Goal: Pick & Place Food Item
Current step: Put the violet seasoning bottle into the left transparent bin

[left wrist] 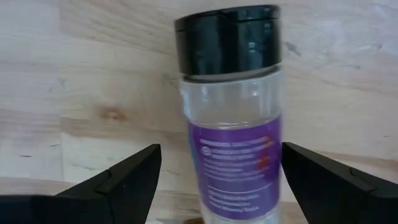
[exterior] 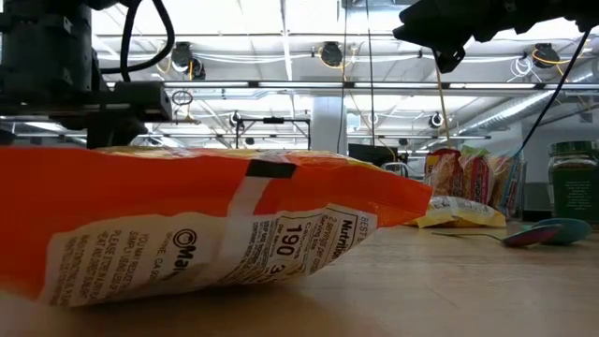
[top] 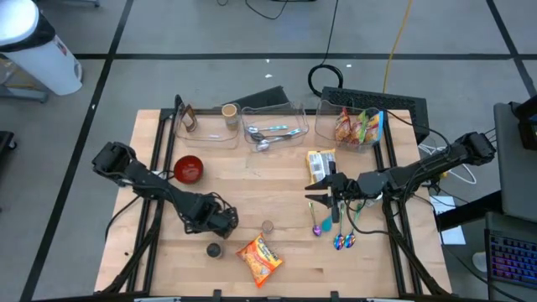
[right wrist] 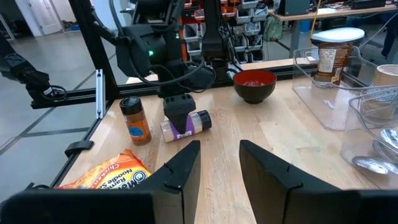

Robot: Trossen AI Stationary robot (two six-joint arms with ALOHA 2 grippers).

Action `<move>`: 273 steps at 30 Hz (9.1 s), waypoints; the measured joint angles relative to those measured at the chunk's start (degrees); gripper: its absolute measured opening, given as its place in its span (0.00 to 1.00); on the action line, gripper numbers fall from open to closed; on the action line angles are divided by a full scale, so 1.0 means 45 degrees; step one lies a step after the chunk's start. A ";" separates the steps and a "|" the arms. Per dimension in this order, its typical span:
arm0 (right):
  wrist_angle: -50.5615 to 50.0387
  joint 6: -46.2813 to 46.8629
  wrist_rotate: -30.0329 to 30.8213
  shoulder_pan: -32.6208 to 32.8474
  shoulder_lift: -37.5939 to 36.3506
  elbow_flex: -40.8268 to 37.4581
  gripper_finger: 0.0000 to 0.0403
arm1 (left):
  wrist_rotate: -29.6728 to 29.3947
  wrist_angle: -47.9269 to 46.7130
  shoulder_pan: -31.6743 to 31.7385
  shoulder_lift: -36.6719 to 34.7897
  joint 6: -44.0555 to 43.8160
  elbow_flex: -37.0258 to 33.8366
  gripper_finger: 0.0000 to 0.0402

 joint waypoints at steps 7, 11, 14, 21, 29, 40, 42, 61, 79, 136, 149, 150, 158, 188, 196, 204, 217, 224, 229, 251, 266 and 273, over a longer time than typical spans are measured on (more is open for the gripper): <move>-0.0004 -0.0131 0.0009 -0.0004 0.0000 0.0000 0.27 | 0.0035 0.0040 0.0000 0.0000 -0.0022 -0.0197 0.84; -0.0003 -0.0369 0.0014 -0.0004 0.0000 0.0000 0.27 | 0.0249 0.0052 0.0000 0.0000 -0.0172 -0.0370 0.80; -0.0005 -0.0376 0.0014 -0.0033 0.0000 0.0000 0.27 | 0.0381 0.0268 0.0000 0.0000 -0.0175 -0.0500 0.73; -0.0019 -0.0379 0.0014 -0.0033 0.0000 0.0000 0.27 | 0.0233 0.0564 0.0000 0.0000 -0.0172 -0.0560 0.54; 0.0005 -0.0757 0.0014 -0.0033 0.0000 0.0000 0.27 | 0.0078 0.0711 0.0000 -0.0005 0.0203 -0.0560 0.51; 0.0556 0.0647 -0.2219 -0.1222 -0.0463 0.0000 0.27 | -0.1513 0.1668 0.0412 -0.0134 0.3598 0.0125 0.52; 0.0659 0.1332 -0.3232 -0.1759 -0.0708 0.0000 0.27 | -0.2064 0.2320 0.0597 -0.0214 0.4771 0.0237 0.52; 0.1488 0.5348 -0.6685 -0.4918 -0.0897 0.0534 0.57 | -0.3328 0.7796 0.3511 -0.0525 1.6549 0.3263 0.52; 0.4148 0.5765 -0.6228 -0.5177 0.0702 0.0529 0.68 | -0.3429 0.8439 0.5197 -0.0497 2.1491 0.6123 0.52; 0.5746 0.6093 -0.6976 -0.5177 0.1695 0.0520 0.48 | -0.1838 1.1303 0.5873 0.0738 2.1585 0.6123 0.52; 0.5712 0.6096 -0.6944 -0.5177 0.1695 0.0520 0.48 | -0.0667 1.1241 0.6288 0.0738 2.1217 0.6118 0.54; 0.5715 0.6099 -0.6972 -0.5177 0.1695 0.0520 0.48 | -0.0385 1.1244 0.6357 0.0738 2.1081 0.6118 0.56; 0.5683 0.6006 -0.7233 -0.5157 0.1700 0.0520 0.47 | 0.0940 1.1650 0.6743 0.0729 2.0597 0.6118 0.69; 0.3898 0.6013 -0.8360 -0.5153 0.1695 0.0529 0.47 | 0.3487 0.6261 0.7763 0.0663 2.1456 0.9232 0.74; 0.3923 0.6046 -0.8358 -0.5154 0.1690 0.0525 0.47 | 0.3492 0.6312 0.7681 0.1226 2.1498 0.9232 0.74; 0.3915 0.6102 -0.8365 -0.5153 0.1695 0.0525 0.47 | 0.3466 0.6338 0.7697 0.1282 2.1716 0.9227 0.74; 0.3910 0.6051 -0.8355 -0.5148 0.1695 0.0525 0.46 | 0.3751 0.6314 0.7830 0.1282 2.1564 0.9227 0.52; 0.3900 0.5944 -0.8345 -0.5148 0.1695 0.0525 0.51 | 0.3735 0.6310 0.7829 0.1282 2.2069 0.9227 0.52; 0.3929 0.6068 -0.8356 -0.5148 0.1665 0.0520 0.59 | 0.3789 0.6326 0.7839 0.1281 2.2354 0.9227 0.52; 0.5960 0.7983 -1.0497 -0.7480 0.1549 0.0520 0.64 | 0.2113 0.3562 0.8420 -0.1478 2.3595 0.9217 0.52; 0.6421 0.8388 -1.0298 -0.8028 0.1549 0.0520 0.64 | -0.4768 -0.2984 0.8427 -0.5438 2.3043 0.9222 0.52; 0.6392 0.8309 -0.8788 -0.7926 0.1554 0.0449 0.63 | -0.8215 -0.5177 0.8437 -0.6735 2.0695 0.7741 0.52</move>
